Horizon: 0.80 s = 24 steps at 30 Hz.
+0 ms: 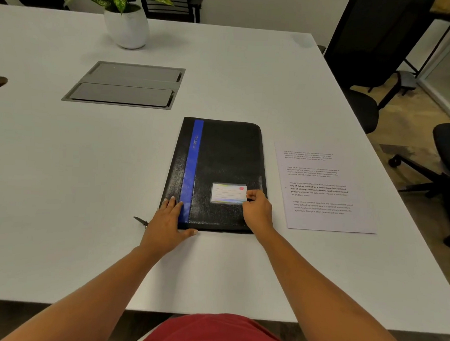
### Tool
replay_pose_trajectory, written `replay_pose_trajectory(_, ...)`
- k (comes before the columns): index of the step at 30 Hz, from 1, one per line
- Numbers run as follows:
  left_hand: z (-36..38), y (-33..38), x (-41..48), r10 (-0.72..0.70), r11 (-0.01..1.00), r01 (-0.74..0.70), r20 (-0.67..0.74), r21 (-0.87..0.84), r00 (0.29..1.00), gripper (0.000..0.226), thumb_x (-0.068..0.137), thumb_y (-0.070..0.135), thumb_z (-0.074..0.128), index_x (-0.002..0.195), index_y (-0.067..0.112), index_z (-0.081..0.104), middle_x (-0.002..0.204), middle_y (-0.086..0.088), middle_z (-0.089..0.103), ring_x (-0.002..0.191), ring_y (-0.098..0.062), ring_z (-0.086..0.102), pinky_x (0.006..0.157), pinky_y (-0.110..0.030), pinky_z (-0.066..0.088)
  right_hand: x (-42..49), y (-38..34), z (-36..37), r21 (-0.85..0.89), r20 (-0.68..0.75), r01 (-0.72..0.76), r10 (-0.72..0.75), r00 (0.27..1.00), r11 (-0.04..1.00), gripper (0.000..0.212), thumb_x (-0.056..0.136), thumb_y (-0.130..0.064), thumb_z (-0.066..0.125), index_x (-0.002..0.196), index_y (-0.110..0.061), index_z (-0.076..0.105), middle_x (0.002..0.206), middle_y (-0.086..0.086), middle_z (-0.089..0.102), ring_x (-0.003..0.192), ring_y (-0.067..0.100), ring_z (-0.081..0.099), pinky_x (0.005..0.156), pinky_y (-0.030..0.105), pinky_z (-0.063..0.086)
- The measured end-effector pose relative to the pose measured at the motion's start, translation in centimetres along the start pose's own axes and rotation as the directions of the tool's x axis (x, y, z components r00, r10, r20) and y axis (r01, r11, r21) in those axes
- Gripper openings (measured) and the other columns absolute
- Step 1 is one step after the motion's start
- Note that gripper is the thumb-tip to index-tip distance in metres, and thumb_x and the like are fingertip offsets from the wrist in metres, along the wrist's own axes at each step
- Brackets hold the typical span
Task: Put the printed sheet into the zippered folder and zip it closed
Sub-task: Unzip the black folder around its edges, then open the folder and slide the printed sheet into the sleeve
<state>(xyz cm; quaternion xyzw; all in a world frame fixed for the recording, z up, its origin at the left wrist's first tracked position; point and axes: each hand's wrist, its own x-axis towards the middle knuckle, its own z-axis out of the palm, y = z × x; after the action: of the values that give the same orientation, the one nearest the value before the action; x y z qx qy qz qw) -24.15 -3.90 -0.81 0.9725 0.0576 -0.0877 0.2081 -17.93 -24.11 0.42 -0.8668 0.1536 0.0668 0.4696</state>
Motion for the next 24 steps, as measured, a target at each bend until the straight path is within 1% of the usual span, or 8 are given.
replay_pose_trajectory(2, 0.1, 0.1, 0.0, -0.004, 1.000, 0.004, -0.009, 0.017, 1.000, 0.090, 0.078, 0.056, 0.062, 0.146, 0.012, 0.022, 0.156, -0.010, 0.014, 0.145, -0.024, 0.008, 0.117, -0.036, 0.013, 0.1, -0.1, 0.2, 0.004, 0.005, -0.018, 0.018, 1.000, 1.000, 0.028, 0.091, -0.009, 0.051, 0.118, -0.011, 0.049, 0.129, 0.013, 0.054, 0.116, 0.029, 0.053, 0.092, 0.034, 0.051)
replay_pose_trajectory(7, 0.4, 0.6, 0.1, -0.021, 0.997, 0.022, -0.020, 0.071, 1.000, 0.085, 0.082, 0.051, 0.059, 0.146, 0.010, 0.021, 0.156, -0.012, 0.014, 0.145, -0.025, 0.008, 0.118, -0.037, 0.012, 0.1, 0.0, -0.5, 0.015, 0.014, 0.004, -0.004, 1.000, 1.000, 0.024, 0.091, -0.009, 0.051, 0.115, -0.009, 0.051, 0.127, 0.013, 0.056, 0.114, 0.028, 0.055, 0.085, 0.026, 0.050)
replay_pose_trajectory(10, 0.4, 0.6, 0.2, -0.025, 0.997, 0.026, -0.014, 0.075, 1.000, 0.083, 0.084, 0.049, 0.058, 0.146, 0.011, 0.020, 0.156, -0.012, 0.013, 0.145, -0.025, 0.008, 0.118, -0.037, 0.011, -0.4, 0.2, -0.9, -0.004, -0.086, 0.039, -0.039, 0.996, 0.999, 0.023, 0.090, -0.008, 0.051, 0.113, -0.007, 0.053, 0.121, 0.015, 0.057, 0.111, 0.028, 0.054, 0.088, 0.031, 0.050)
replay_pose_trajectory(13, 0.4, 0.7, 0.1, -0.028, 0.997, 0.028, -0.005, 0.078, 1.000, 0.082, 0.084, 0.049, 0.058, 0.146, 0.010, 0.020, 0.156, -0.012, 0.013, 0.145, -0.026, 0.007, 0.118, -0.037, 0.011, -0.8, 0.4, -1.5, -0.046, -0.209, -0.022, 0.012, 0.978, 0.999, 0.028, 0.089, -0.012, 0.053, 0.116, -0.008, 0.052, 0.120, 0.015, 0.056, 0.111, 0.027, 0.050, 0.088, 0.034, 0.048)
replay_pose_trajectory(16, 0.2, 1.0, -0.1, -0.035, 0.996, 0.035, -0.001, 0.087, 0.999, 0.081, 0.085, 0.047, 0.058, 0.146, 0.009, 0.020, 0.156, -0.013, 0.013, 0.145, -0.027, 0.007, 0.119, -0.036, 0.011, -1.1, 0.5, -2.2, -0.069, -0.194, -0.095, 0.080, 0.978, 0.993, 0.032, 0.089, -0.016, 0.053, 0.119, -0.007, 0.051, 0.122, 0.014, 0.056, 0.113, 0.028, 0.049, 0.088, 0.036, 0.047)
replay_pose_trajectory(18, 0.0, 1.4, 0.0, -0.043, 0.993, 0.041, 0.019, 0.109, 0.999, 0.081, 0.085, 0.046, 0.058, 0.146, 0.009, 0.020, 0.156, -0.014, 0.012, 0.145, -0.028, 0.006, 0.118, -0.036, 0.010, -1.2, 0.5, -2.5, -0.007, -0.139, -0.148, 0.146, 0.980, 0.989, 0.032, 0.089, -0.017, 0.053, 0.120, -0.007, 0.050, 0.121, 0.015, 0.057, 0.110, 0.029, 0.052, 0.087, 0.037, 0.048)
replay_pose_trajectory(20, -0.4, 1.9, 0.1, -0.056, 0.988, 0.050, 0.038, 0.146, 0.998, 0.081, 0.085, 0.046, 0.058, 0.145, 0.007, 0.020, 0.156, -0.015, 0.012, 0.145, -0.031, 0.007, 0.118, -0.038, 0.012, -1.3, 0.2, -2.7, 0.081, -0.096, -0.183, 0.191, 0.977, 0.980, 0.031, 0.090, -0.017, 0.051, 0.120, -0.007, 0.049, 0.119, 0.015, 0.057, 0.105, 0.028, 0.054, 0.082, 0.033, 0.047)
replay_pose_trajectory(24, -1.3, 3.3, 0.3, -0.117, 0.979, 0.092, 0.127, 0.183, 0.985, 0.085, 0.083, 0.049, 0.059, 0.144, 0.005, 0.020, 0.155, -0.019, 0.010, 0.144, -0.035, 0.007, 0.117, -0.043, 0.016, -1.2, -1.1, -3.4, 0.223, -0.103, -0.205, 0.232, 0.967, 0.953, 0.026, 0.091, -0.017, 0.048, 0.115, -0.006, 0.054, 0.112, 0.014, 0.060, 0.091, 0.023, 0.052, 0.072, 0.028, 0.042)
